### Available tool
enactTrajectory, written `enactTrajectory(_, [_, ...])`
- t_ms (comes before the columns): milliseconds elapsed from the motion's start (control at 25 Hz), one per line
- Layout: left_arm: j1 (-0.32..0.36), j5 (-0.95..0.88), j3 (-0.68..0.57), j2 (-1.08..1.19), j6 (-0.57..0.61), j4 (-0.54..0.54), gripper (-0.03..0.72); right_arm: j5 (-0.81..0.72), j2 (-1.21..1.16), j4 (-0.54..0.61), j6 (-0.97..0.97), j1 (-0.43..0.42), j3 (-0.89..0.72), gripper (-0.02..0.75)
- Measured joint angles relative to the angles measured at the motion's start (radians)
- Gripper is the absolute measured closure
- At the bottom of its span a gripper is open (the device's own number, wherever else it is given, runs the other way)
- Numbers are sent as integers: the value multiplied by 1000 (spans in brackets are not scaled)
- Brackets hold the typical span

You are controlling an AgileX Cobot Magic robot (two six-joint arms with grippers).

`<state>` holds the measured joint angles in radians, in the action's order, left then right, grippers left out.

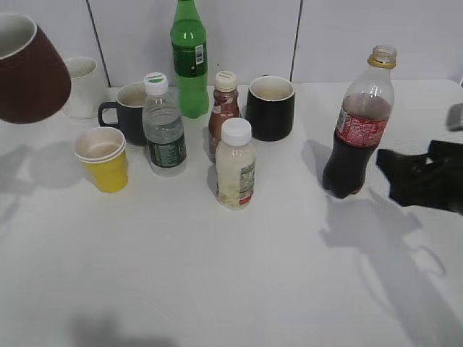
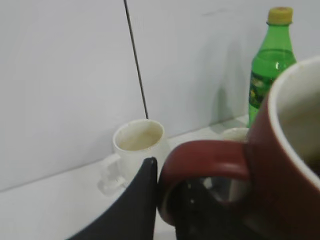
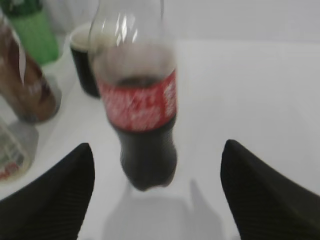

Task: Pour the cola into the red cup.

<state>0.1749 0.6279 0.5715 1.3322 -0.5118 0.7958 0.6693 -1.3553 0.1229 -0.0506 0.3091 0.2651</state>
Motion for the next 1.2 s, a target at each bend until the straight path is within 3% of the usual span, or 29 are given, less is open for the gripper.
enactTrajectory(280, [-17,-12,-69,-56,0,-5,629,426,-327,-30,8,3,-6,128])
enactTrajectory(400, [-17,-21,-82,-67,0,-5,629,515,-456,-31,25,3,7,92])
enactTrajectory(640, [-17,-21,-84,-70,0,-6,629,531,-613,-33,59,3,102,64])
enactTrajectory(1000, [-18,-21,-84,-70,0,-6,629,490,-642,-34,12,3,251,80])
enactTrajectory(1120, [-18,-21,-84,-70,0,-6,629,431,-643,-35,-13,3,303,147])
enactTrajectory(1200, [-18,-21,-84,-70,0,-4,629,415,-643,-34,-21,4,322,236])
